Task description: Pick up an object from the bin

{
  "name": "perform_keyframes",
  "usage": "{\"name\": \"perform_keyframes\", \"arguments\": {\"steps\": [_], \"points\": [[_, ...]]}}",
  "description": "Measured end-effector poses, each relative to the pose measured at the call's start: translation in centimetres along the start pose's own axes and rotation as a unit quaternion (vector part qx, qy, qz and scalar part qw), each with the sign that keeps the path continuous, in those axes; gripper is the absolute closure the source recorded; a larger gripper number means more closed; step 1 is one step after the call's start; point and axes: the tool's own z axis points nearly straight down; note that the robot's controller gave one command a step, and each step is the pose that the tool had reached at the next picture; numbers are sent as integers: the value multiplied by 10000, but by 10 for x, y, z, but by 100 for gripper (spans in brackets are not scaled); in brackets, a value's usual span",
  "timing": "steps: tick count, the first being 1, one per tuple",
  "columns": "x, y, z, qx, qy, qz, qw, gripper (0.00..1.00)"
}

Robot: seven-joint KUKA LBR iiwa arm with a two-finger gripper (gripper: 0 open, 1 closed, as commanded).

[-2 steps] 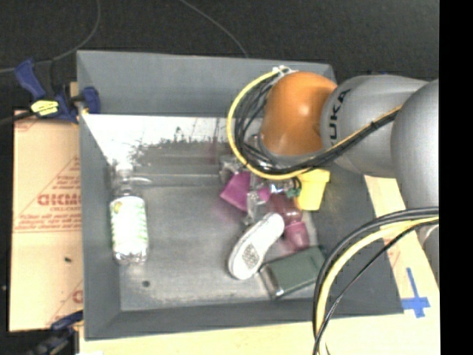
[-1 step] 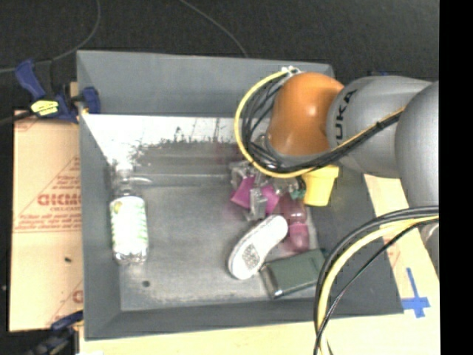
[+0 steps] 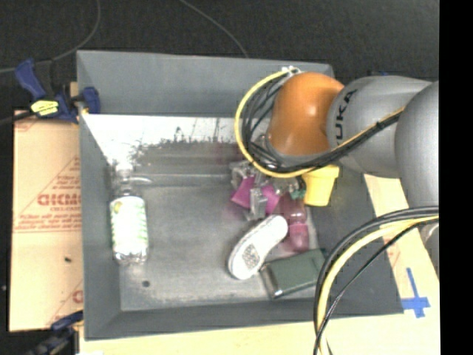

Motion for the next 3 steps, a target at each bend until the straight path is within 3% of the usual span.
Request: {"name": "perform_keyframes", "arguments": {"steps": [3], "points": [[-2, -6, -16, 18, -72, -116, 9999, 100]]}}
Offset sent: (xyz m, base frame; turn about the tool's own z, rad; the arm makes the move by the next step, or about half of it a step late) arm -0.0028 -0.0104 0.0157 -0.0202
